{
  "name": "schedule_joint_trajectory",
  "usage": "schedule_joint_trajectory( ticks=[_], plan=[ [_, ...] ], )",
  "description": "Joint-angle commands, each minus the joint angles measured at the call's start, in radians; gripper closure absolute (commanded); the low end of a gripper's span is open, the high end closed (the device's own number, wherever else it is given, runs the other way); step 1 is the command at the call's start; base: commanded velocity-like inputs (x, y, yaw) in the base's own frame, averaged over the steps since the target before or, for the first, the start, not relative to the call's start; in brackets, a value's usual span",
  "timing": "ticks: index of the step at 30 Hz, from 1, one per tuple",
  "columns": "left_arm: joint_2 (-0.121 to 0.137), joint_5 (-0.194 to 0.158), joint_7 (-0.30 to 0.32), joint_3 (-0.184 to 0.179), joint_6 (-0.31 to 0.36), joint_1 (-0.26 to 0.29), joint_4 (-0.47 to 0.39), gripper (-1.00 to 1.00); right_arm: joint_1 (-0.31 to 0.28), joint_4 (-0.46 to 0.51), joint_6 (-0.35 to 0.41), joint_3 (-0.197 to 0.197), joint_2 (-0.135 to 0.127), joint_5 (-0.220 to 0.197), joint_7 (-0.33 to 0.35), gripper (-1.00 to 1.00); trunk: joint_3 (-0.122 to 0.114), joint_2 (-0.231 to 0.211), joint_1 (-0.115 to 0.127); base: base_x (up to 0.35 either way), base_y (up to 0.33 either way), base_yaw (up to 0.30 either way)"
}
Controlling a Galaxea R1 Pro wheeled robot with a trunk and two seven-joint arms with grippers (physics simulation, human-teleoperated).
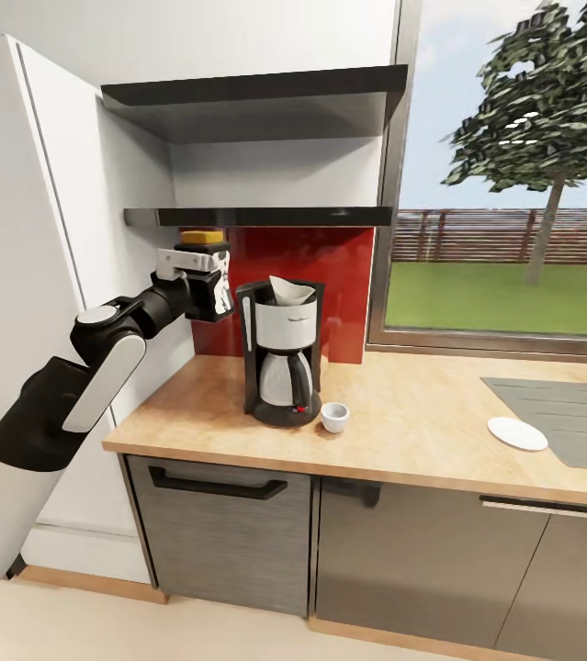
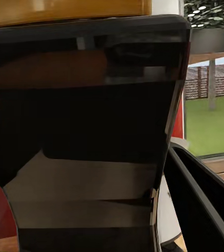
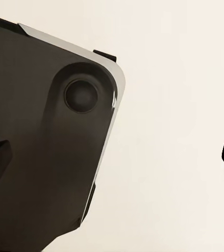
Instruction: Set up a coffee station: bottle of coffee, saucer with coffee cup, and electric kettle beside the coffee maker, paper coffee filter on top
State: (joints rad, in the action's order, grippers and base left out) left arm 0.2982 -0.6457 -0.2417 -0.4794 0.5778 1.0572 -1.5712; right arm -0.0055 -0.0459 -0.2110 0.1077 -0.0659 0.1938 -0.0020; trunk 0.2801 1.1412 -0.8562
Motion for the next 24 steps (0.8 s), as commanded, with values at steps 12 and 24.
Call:
schedule_joint_trajectory(
  ticks=[12, 24],
  plan=[
    [0.001, -0.009, -0.008, -0.002, 0.001, 0.001, -0.001, 1.0, -0.001, -0.002, -0.005, 0.007, 0.0, -0.002, -0.001, -1.0, 0.029, 0.064, -0.035, 0.0, 0.0, 0.0],
    [0.001, -0.009, -0.008, -0.002, -0.001, -0.001, -0.001, 1.0, -0.001, -0.002, -0.005, 0.007, 0.0, -0.002, -0.001, -1.0, 0.067, 0.148, -0.081, 0.0, 0.0, 0.0]
  ],
)
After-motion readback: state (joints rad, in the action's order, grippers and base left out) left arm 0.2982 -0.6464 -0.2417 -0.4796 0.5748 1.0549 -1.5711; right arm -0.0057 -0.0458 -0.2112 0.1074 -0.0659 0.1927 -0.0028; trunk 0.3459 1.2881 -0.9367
